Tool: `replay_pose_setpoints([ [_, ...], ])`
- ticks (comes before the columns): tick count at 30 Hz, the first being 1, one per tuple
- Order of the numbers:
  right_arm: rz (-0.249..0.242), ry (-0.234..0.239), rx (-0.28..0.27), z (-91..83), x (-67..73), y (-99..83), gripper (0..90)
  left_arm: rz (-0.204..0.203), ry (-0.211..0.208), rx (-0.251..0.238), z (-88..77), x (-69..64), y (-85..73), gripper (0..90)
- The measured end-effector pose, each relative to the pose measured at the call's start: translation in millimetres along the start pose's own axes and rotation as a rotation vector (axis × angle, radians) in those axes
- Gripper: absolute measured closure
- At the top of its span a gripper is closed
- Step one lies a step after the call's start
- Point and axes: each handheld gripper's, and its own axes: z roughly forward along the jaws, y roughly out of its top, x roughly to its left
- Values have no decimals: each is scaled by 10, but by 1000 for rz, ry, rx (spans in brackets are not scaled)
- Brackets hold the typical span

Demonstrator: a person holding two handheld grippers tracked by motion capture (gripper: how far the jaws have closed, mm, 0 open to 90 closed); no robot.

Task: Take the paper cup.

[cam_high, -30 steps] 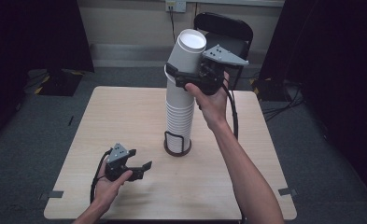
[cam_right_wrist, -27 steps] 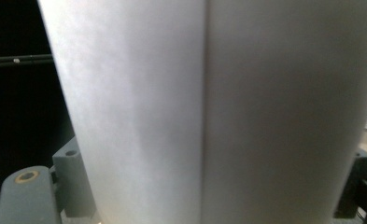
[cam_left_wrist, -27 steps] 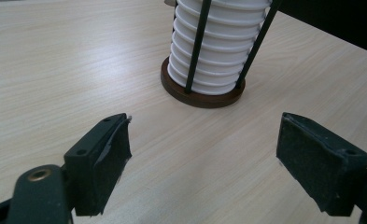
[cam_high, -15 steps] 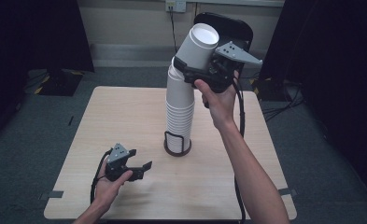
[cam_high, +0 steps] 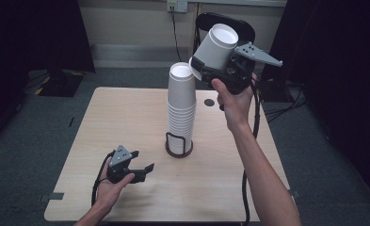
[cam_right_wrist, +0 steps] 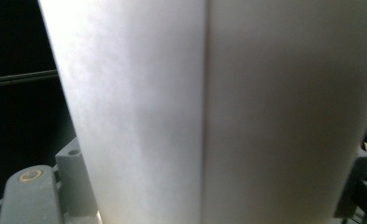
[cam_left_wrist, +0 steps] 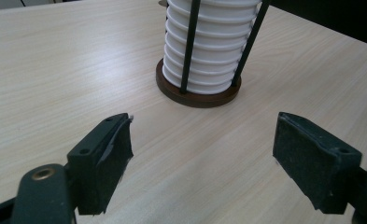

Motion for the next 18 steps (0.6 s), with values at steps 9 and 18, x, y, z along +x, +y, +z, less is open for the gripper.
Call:
replay_pose_setpoints([
  [9,20,-52,36,-185,-142,-91,151,43,36,-15,8,-24,3,158],
  [18,71,-53,102,-329,-234,-307,151,28,28,-17,18,-48,8,164],
])
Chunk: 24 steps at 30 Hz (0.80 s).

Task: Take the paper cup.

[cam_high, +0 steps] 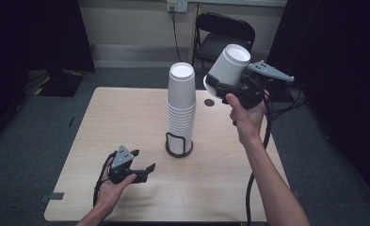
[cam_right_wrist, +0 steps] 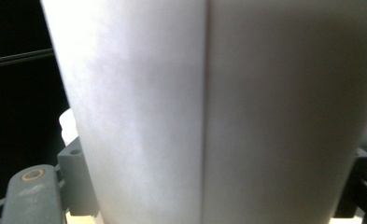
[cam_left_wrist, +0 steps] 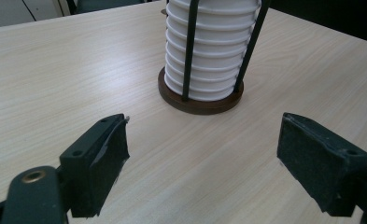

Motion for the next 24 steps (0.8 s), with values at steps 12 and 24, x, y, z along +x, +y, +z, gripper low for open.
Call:
replay_pose_setpoints([
  [12,62,27,79,-49,-47,-333,152,-38,-33,-3,-12,-9,-6,180],
  [24,152,72,137,-65,-82,-667,153,-37,-23,-9,-6,-26,9,218],
])
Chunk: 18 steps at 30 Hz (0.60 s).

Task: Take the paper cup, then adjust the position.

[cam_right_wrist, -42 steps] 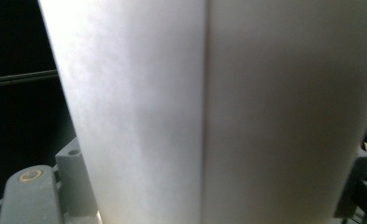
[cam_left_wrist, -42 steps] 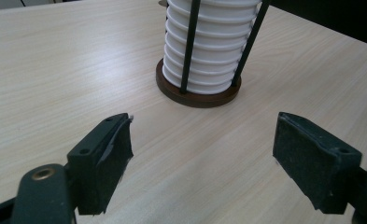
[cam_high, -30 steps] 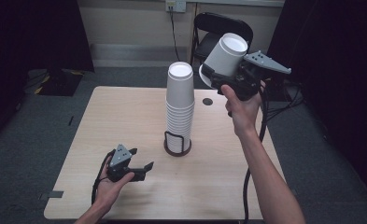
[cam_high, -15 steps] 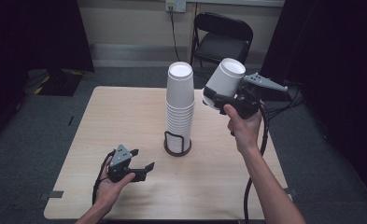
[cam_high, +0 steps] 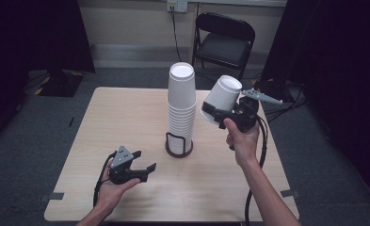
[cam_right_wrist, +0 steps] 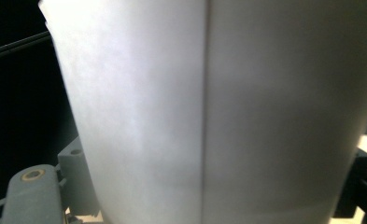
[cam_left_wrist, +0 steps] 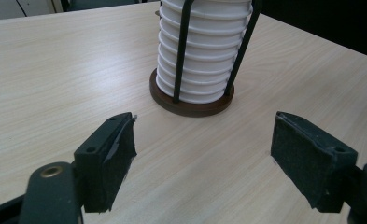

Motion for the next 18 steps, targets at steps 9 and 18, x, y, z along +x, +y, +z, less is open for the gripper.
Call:
replay_pose_setpoints([
  [9,60,32,37,17,-28,-220,154,-13,-16,2,30,-5,25,226],
  [18,101,58,65,42,-24,-414,155,-4,-37,-3,-20,-15,55,255],
])
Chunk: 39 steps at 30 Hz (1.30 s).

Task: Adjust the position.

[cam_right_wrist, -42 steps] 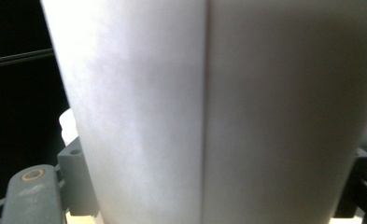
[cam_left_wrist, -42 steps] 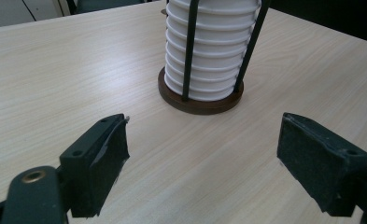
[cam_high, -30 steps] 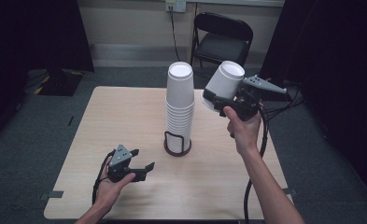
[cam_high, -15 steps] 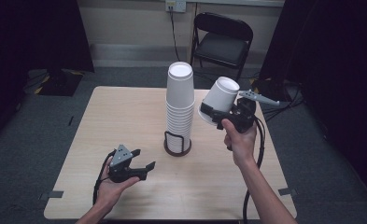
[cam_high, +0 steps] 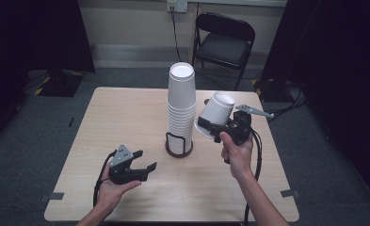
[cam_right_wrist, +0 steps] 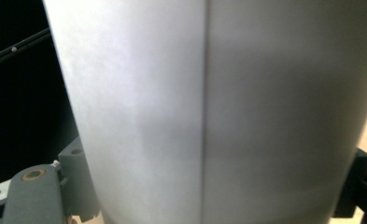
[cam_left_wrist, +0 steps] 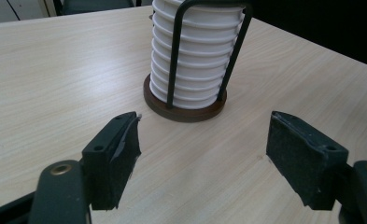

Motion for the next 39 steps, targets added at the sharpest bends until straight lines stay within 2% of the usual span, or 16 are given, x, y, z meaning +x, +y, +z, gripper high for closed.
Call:
replay_pose_setpoints([
  [5,29,16,21,7,-31,-117,156,22,-5,-7,4,-55,21,299],
  [7,45,24,27,9,-44,-150,156,47,5,-15,0,-94,50,301],
  [12,73,36,45,14,-67,-233,156,59,-8,-21,23,-142,105,290],
  [13,85,38,54,24,-72,-281,156,80,2,-32,35,-161,139,281],
  [16,111,44,58,41,-80,-317,156,90,2,-50,41,-183,180,281],
  [17,119,52,70,66,-79,-341,156,112,9,-59,44,-185,212,281],
  [21,127,67,84,108,-44,-385,156,105,15,-69,81,-176,277,282],
  [22,131,70,84,117,-39,-395,156,91,5,-69,92,-172,294,283],
  [24,157,90,87,134,-25,-429,156,55,-15,-103,114,-177,314,311],
  [27,169,105,93,144,-9,-503,156,35,-35,-144,147,-197,298,323],
  [30,178,116,113,174,-14,-602,156,16,-47,-146,195,-218,244,324],
  [33,199,127,123,188,-19,-658,156,17,-63,-137,205,-228,222,358],
  [34,222,140,123,197,-24,-706,156,33,-57,-136,202,-231,215,360],
  [36,228,142,128,201,-25,-719,156,36,-67,-139,205,-242,203,363],
  [37,261,157,127,214,-27,-760,156,48,-67,-139,203,-254,191,375],
  [39,274,160,130,220,-25,-773,155,54,-68,-135,206,-265,184,385],
])
